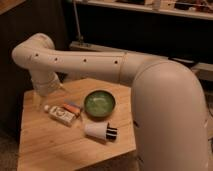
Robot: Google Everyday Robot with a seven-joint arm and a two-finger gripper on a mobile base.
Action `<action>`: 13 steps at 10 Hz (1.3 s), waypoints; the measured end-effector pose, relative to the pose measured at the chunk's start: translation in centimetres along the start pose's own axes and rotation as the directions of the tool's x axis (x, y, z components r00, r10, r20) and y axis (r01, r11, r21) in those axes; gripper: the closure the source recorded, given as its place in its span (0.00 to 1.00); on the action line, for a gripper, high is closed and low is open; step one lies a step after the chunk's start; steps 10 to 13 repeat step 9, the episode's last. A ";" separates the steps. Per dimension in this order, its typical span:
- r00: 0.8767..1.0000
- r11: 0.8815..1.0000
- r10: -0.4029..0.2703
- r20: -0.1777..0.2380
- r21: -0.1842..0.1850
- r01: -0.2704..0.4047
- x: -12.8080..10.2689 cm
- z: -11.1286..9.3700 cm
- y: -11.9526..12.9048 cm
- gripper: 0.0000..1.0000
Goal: Move the arm in a circular motion
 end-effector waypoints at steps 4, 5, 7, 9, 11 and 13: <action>0.982 0.984 0.180 -0.059 0.015 -0.179 -2.2 -2.5 11.1 0.20; 0.973 0.976 0.219 -0.074 0.028 -0.217 -3.5 -2.9 13.3 0.20; 0.943 0.948 0.318 -0.101 0.061 -0.313 -7.2 -3.7 18.0 0.20; 0.937 0.942 0.334 -0.106 0.068 -0.328 -7.8 -3.9 18.7 0.20; 0.937 0.942 0.334 -0.106 0.068 -0.328 -7.8 -3.9 18.7 0.20; 0.937 0.942 0.334 -0.106 0.068 -0.328 -7.8 -3.9 18.7 0.20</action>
